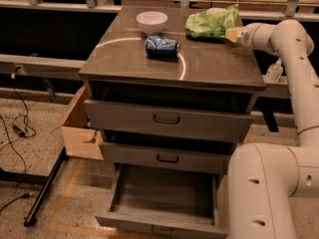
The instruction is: Place green rice chip bag into bottom drawer
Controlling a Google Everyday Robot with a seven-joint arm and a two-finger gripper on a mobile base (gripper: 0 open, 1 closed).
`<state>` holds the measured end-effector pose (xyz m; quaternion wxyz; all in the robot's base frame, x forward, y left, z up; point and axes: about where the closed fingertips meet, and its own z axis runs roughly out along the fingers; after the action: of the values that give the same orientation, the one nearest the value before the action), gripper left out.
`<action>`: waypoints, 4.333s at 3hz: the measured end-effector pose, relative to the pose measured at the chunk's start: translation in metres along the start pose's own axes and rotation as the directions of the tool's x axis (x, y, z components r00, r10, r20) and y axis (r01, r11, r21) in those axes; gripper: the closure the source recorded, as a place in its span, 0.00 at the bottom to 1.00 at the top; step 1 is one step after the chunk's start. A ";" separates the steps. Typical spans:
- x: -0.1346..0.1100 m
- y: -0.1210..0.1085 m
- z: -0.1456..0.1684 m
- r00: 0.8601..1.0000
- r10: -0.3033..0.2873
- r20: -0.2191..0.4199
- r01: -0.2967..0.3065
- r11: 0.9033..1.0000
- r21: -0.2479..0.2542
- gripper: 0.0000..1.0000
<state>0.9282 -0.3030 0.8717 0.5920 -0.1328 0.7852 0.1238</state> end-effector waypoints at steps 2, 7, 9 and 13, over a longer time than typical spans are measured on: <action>-0.045 0.000 -0.072 0.999 -0.040 0.007 0.041 0.997 -0.062 1.00; -0.106 0.094 -0.299 0.999 0.031 0.017 -0.016 0.831 -0.556 1.00; -0.099 0.105 -0.313 0.998 0.051 -0.033 -0.061 0.802 -0.595 1.00; -0.141 0.238 -0.518 0.989 -0.029 0.147 0.113 0.791 -0.601 1.00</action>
Offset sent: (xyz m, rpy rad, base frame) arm -0.0827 -0.0588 0.1266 -0.0241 -0.0343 0.1296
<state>0.4168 -0.2543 1.1551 0.5720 -0.3368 0.6580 0.3555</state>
